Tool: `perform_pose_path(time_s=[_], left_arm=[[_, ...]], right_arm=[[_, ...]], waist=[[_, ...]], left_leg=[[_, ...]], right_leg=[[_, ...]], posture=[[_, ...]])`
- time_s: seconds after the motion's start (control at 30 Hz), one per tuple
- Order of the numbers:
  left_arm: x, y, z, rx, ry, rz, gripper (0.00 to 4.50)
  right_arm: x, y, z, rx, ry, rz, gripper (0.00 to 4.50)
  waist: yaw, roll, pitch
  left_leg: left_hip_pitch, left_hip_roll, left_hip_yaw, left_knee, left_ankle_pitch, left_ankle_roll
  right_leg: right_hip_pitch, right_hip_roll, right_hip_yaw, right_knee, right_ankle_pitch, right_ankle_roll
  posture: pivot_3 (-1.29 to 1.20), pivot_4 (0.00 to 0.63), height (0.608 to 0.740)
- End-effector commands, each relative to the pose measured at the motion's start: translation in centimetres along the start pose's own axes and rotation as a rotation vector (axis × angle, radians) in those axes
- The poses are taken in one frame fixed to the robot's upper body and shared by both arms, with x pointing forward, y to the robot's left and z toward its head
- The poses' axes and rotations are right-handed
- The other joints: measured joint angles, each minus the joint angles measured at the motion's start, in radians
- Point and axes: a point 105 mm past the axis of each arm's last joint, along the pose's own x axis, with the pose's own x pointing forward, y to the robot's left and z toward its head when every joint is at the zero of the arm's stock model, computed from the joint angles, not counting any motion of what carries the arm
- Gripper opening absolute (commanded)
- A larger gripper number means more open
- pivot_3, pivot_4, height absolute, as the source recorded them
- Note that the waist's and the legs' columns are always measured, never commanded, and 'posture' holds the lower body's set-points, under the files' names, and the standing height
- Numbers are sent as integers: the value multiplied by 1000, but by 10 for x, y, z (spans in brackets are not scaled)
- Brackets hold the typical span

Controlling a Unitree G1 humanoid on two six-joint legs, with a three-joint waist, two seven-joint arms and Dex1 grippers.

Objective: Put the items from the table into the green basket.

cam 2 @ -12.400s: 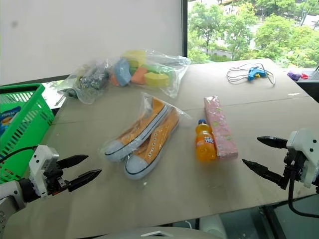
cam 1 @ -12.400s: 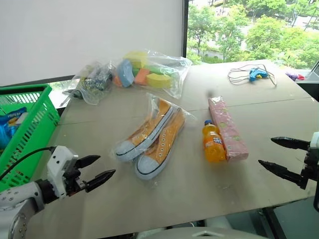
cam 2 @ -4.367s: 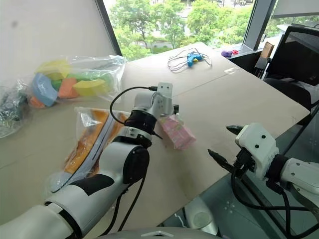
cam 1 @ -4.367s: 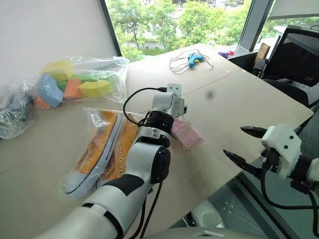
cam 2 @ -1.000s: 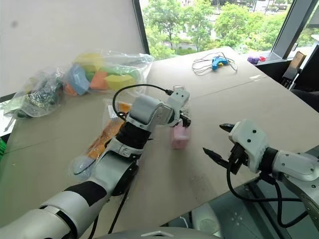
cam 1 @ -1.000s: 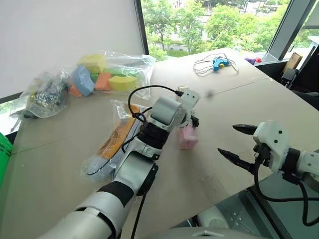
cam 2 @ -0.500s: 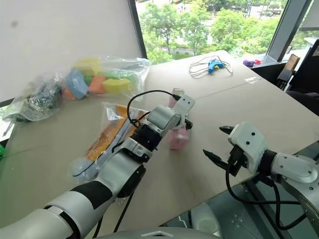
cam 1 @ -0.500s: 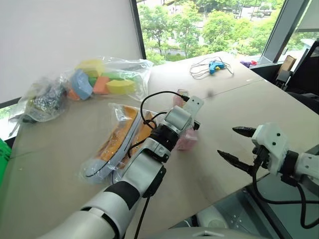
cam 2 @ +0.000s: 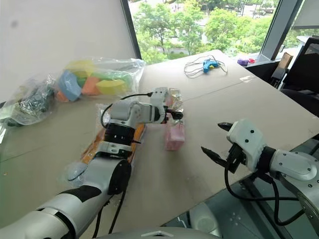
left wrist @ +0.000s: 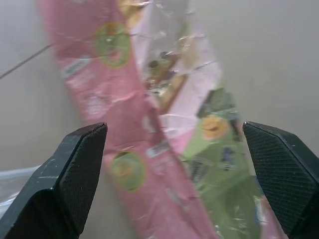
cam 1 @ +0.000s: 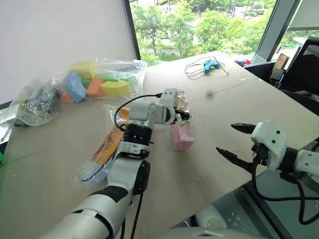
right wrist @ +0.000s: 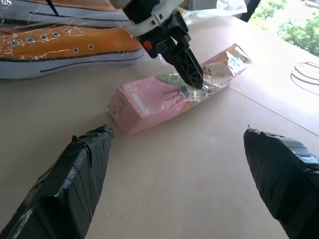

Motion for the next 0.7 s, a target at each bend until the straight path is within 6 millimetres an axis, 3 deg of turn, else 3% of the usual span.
perform_pose_path(time_s=[0.03,0.27,0.3,0.37,0.5,0.67,0.7], left_arm=[[3,2,-12,107,31,47,3630],[-4,-10,-5,46,-40,-49,287],[-6,-15,-2,35,-53,-82,23],[-11,-21,2,49,-72,-123,23],[-14,-29,5,70,-74,-155,1191],[-21,-48,21,82,-83,-167,3423],[-23,-52,25,94,-91,-171,4106]], right_arm=[[3,-3,9,-45,-37,13,4500],[4,-2,10,-50,-34,26,4500],[4,-2,10,-49,-34,26,4500],[4,-2,11,-49,-34,27,4500],[6,-3,12,-49,-36,25,4500],[6,-4,15,-49,-38,20,4500],[6,-5,15,-49,-38,18,4500]], waist=[[20,0,-1],[64,1,-2],[65,1,-2],[67,1,-2],[73,1,-2],[91,1,-1],[93,1,-1]], left_leg=[[-1,0,0,0,0,0],[-6,0,-1,0,-3,-5],[-6,0,-1,0,-2,-5],[-6,0,-1,0,-2,-5],[-6,0,-1,1,-2,-4],[-7,0,-1,1,-2,-4],[-8,0,-1,1,-2,-4]], right_leg=[[-1,-1,0,0,2,-3],[-7,-2,-1,2,3,-4],[-7,-2,-1,2,3,-4],[-7,-2,-1,2,3,-4],[-7,-2,-1,2,3,-4],[-8,-2,-1,2,3,-4],[-8,-2,-2,2,3,-4]], posture=[[-270,7,740],[-269,14,740],[-268,14,740],[-269,16,740],[-274,16,740],[-286,17,740],[-289,17,740]])
